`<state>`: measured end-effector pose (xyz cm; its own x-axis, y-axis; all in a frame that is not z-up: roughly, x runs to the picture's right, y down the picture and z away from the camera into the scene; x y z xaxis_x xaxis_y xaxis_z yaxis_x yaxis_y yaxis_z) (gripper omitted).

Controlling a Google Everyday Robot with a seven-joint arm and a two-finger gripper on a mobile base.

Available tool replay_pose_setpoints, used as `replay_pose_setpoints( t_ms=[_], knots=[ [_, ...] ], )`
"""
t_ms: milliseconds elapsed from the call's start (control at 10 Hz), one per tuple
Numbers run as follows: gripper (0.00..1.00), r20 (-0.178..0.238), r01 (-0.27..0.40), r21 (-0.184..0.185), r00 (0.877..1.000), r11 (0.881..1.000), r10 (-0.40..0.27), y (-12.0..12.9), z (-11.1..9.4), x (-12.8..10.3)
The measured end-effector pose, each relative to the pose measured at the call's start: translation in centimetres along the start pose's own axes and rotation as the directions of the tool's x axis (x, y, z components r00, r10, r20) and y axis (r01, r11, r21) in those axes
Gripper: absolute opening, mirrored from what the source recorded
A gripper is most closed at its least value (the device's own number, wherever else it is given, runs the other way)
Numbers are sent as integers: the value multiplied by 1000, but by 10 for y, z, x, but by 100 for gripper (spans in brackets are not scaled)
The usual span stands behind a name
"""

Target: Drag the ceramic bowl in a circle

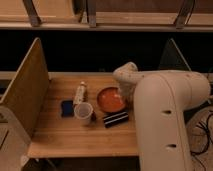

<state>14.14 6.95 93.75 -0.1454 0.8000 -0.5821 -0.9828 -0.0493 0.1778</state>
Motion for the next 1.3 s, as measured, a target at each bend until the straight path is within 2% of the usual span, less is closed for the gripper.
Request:
replay_pose_setpoints(
  t_ms=[300, 500, 700, 900, 1100, 1300],
  knots=[
    [0, 50, 24, -23, 998, 999, -23, 17, -14, -38],
    [0, 82, 62, -42, 995, 997, -59, 32, -28, -49],
    [0, 98, 113, -74, 990, 991, -106, 50, -35, -40],
    [0, 86, 141, -94, 987, 986, -133, 56, -35, -23],
    [0, 66, 157, -104, 986, 982, -150, 53, -30, -2],
    [0, 33, 142, -100, 990, 985, -140, 41, -20, 13]
  ],
)
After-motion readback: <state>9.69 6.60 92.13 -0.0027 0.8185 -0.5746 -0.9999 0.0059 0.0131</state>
